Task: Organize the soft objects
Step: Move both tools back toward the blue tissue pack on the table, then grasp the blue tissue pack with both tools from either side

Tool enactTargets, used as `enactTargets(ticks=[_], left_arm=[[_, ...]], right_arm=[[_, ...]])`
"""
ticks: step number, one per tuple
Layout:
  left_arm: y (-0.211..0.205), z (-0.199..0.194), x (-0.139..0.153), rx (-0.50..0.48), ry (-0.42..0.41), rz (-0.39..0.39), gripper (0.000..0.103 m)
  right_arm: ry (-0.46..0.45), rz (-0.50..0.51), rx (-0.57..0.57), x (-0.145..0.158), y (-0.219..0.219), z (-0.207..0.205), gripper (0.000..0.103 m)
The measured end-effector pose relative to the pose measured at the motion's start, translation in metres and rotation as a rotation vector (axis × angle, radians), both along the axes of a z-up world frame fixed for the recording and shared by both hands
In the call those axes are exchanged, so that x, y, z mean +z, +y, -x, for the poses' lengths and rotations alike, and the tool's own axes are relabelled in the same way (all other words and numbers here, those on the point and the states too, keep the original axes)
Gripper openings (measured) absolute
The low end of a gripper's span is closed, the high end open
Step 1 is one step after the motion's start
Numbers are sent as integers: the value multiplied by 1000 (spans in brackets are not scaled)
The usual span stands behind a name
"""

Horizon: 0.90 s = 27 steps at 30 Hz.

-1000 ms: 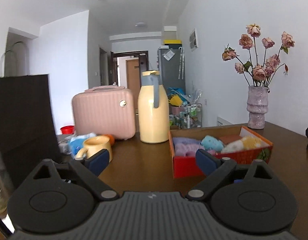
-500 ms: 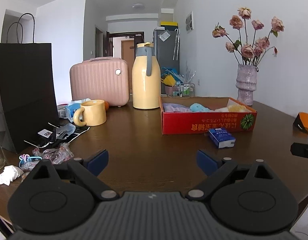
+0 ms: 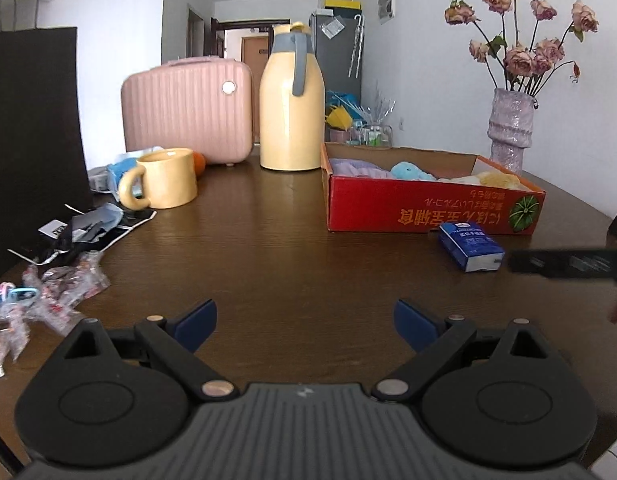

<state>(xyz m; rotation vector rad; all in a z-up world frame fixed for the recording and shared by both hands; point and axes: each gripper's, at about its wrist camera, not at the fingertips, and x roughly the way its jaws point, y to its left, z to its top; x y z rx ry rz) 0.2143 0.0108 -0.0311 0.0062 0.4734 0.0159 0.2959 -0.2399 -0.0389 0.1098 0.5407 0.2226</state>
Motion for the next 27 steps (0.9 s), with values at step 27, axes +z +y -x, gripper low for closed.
enactTargets(ticks=[27], left_arm=[[-69, -30, -5, -247, 110, 143, 73]], right_arm=[[24, -163, 138, -13, -57, 52, 67]])
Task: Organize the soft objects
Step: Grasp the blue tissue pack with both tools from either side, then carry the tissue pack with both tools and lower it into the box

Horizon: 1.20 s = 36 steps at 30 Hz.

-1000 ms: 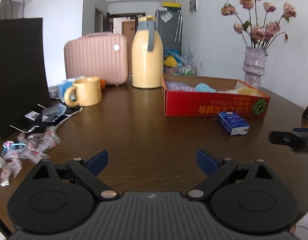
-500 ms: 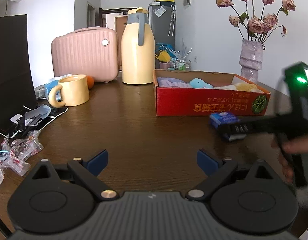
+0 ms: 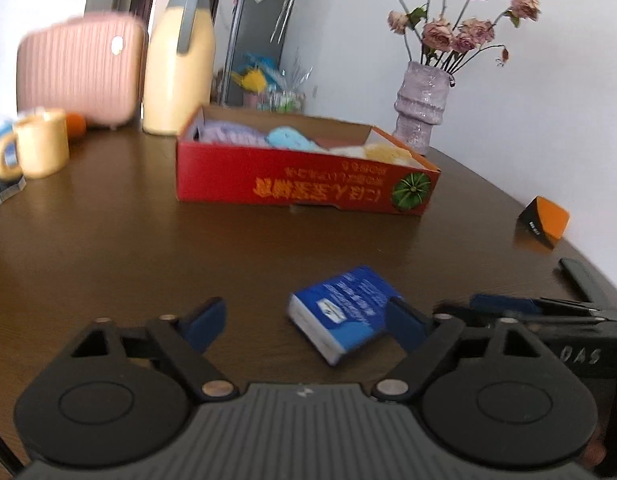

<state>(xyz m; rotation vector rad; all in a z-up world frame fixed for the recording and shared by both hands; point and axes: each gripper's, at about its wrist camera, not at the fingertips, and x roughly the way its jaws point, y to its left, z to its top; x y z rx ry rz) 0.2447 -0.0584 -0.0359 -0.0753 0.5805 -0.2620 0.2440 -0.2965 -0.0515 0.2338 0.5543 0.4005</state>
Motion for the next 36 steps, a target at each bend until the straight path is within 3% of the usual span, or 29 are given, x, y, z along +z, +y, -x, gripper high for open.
enactTargets(ticks=[4, 6, 8, 12, 24, 36], left_arm=[[1, -9, -5, 7, 87, 83, 45], [4, -16, -8, 19, 125, 125, 40], [7, -25, -13, 21, 169, 173, 31], [11, -36, -20, 12, 223, 281, 28], [5, 26, -17, -94, 244, 240, 27], [9, 36, -23, -117, 227, 242, 28]], right_arm=[[-5, -26, 34, 1, 7, -20, 53], [17, -29, 45, -3, 16, -35, 39], [49, -57, 56, -6, 23, -47, 34], [93, -97, 46, -13, 26, -49, 25], [121, -83, 39, -11, 14, 51, 22], [113, -90, 16, -15, 16, 58, 27]])
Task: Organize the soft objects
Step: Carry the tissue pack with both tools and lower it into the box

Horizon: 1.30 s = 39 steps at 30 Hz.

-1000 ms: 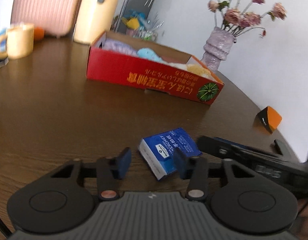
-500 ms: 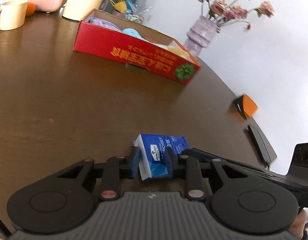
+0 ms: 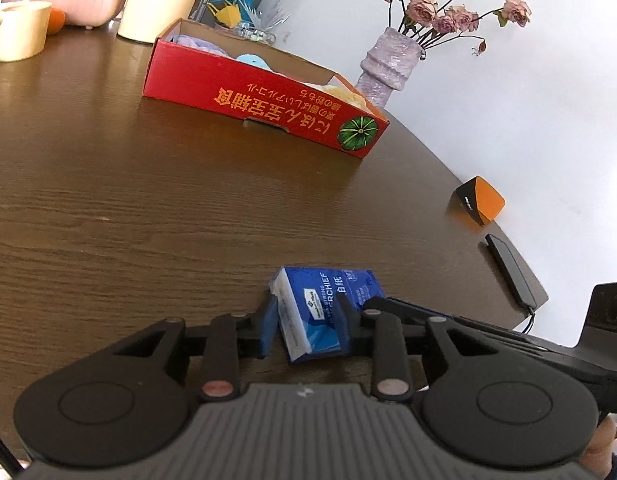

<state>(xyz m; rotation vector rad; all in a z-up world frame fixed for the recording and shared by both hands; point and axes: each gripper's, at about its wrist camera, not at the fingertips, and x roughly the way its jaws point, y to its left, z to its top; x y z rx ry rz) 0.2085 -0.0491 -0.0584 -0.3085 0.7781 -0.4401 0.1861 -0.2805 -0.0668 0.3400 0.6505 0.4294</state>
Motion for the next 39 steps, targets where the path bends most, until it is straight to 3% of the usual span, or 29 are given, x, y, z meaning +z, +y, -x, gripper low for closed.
enactTargets(ticks=[6, 14, 20, 24, 27, 32, 35, 37, 39], left_arm=[[-1, -4, 0, -10, -14, -1, 26], [-3, -48, 44, -10, -142, 19, 25], [-10, -114, 84, -7, -263, -13, 25], [-14, -189, 107, -10, -294, -32, 24], [-15, -251, 108, 10, -260, -15, 24], [-24, -340, 80, 44, -156, -24, 23], [-30, -372, 57, 48, -59, -84, 23], [-32, -380, 42, 39, 12, -141, 23], [-33, -379, 34, 36, 32, -178, 23]], right_arm=[[-2, -2, 1, 4, 1, -9, 22], [-171, 43, -46, 53, 8, -55, 22], [-259, 63, -46, 94, 5, -140, 22], [-246, 79, -33, 112, 4, -223, 22], [-214, 109, -34, 113, 6, -288, 22], [-54, 107, -35, 86, 6, -377, 22], [55, 122, -24, 61, 10, -398, 20], [61, 178, 4, 51, 19, -397, 18], [73, 198, 32, 50, 23, -393, 18]])
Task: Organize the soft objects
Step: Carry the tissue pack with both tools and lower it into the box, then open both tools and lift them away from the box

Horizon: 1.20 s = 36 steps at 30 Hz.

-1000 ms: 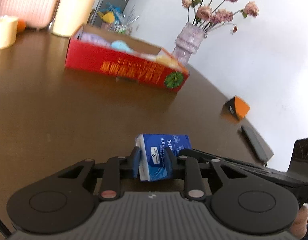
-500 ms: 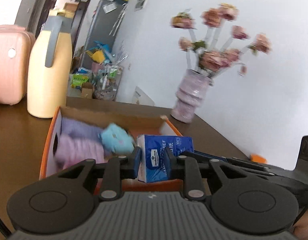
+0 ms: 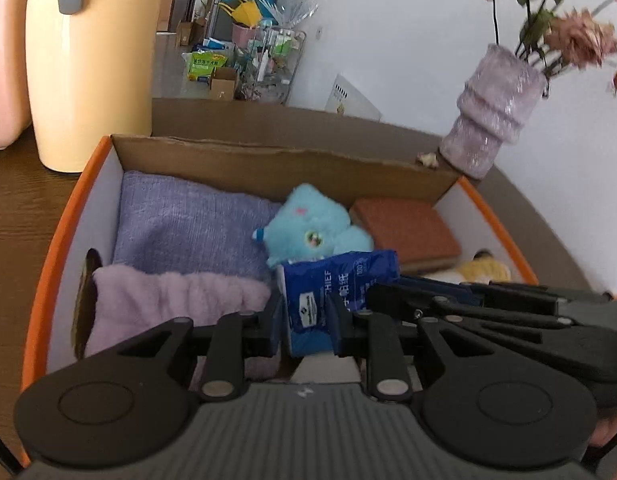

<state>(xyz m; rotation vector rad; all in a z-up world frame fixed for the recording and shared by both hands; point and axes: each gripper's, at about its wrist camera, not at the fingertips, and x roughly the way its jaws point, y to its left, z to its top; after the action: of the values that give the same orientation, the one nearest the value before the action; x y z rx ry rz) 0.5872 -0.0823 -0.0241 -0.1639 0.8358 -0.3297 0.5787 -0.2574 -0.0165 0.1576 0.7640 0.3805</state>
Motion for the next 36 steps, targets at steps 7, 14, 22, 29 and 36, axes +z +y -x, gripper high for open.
enactTargets(ticks=[7, 14, 22, 29, 36], left_arm=[[-7, 9, 7, -9, 46, -65, 34], [-10, 39, 50, 11, -57, -162, 41], [25, 138, 120, 108, -259, -231, 83], [47, 221, 119, 229, -560, -238, 98], [48, 251, 119, 250, -586, -220, 99]], right_arm=[[78, -10, 4, 8, -1, -4, 20], [-33, 30, -44, 71, -24, 40, 23], [-234, 122, -117, 139, -74, 140, 57], [-520, 98, -167, 129, -81, 211, 96], [-535, 109, -177, 126, -73, 236, 96]])
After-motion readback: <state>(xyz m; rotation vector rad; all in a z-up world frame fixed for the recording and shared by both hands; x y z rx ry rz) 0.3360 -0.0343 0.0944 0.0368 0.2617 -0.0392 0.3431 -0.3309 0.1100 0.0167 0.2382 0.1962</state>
